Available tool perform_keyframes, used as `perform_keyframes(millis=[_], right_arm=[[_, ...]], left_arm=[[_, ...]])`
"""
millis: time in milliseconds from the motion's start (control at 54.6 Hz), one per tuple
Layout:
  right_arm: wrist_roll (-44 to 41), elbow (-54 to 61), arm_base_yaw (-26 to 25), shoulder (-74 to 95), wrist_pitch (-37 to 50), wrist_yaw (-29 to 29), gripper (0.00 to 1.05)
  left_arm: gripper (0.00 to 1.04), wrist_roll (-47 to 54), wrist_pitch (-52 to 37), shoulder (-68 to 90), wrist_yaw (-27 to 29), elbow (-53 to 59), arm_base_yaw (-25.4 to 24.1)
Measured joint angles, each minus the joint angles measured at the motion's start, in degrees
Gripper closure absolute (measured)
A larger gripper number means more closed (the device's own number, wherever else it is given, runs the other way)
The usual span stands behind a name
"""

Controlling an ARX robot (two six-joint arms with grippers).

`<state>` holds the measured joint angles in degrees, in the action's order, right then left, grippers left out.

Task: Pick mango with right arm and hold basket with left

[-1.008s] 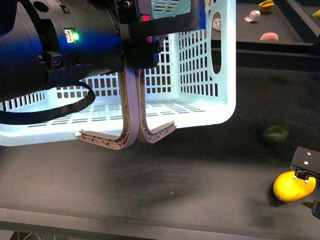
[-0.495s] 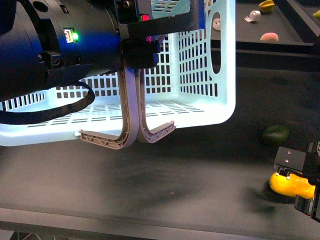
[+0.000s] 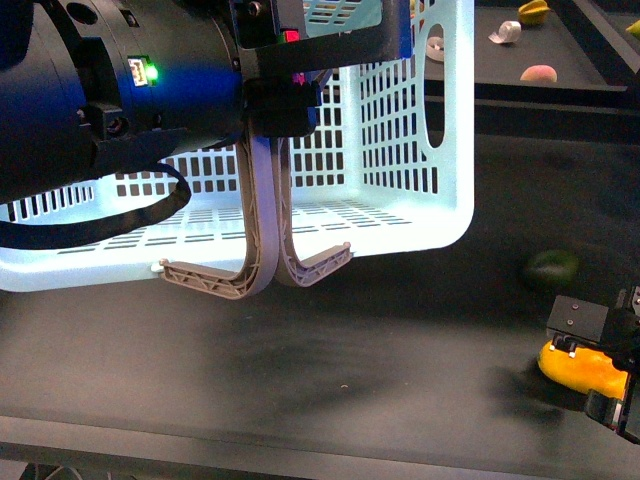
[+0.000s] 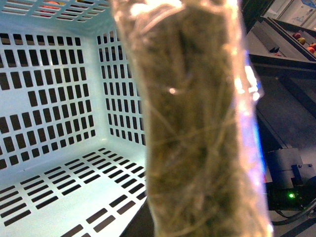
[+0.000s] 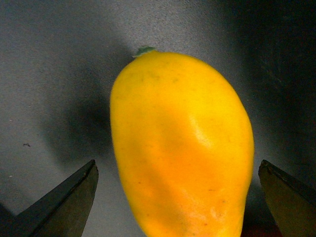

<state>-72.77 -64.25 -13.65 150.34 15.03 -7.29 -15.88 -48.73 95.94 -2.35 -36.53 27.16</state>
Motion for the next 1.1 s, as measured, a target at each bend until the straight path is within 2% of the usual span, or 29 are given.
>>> perform_keyframes(millis=[788, 1026, 1099], right_arm=[[2.67, 0.55, 0.39, 2.25, 3.26, 0.61, 0.09], [3.74, 0.76, 0.63, 2.25, 3.58, 0.74, 0.37], [3.93, 1.01, 0.68, 2.25, 3.82, 0.74, 0.41]], left_arm=[[1.0, 0.0, 0.0, 0.0, 0.02, 0.0, 0.0], [1.0, 0.0, 0.0, 0.0, 0.02, 0.0, 0.0], [1.0, -0.02, 0.0, 0.0, 0.02, 0.0, 0.0]])
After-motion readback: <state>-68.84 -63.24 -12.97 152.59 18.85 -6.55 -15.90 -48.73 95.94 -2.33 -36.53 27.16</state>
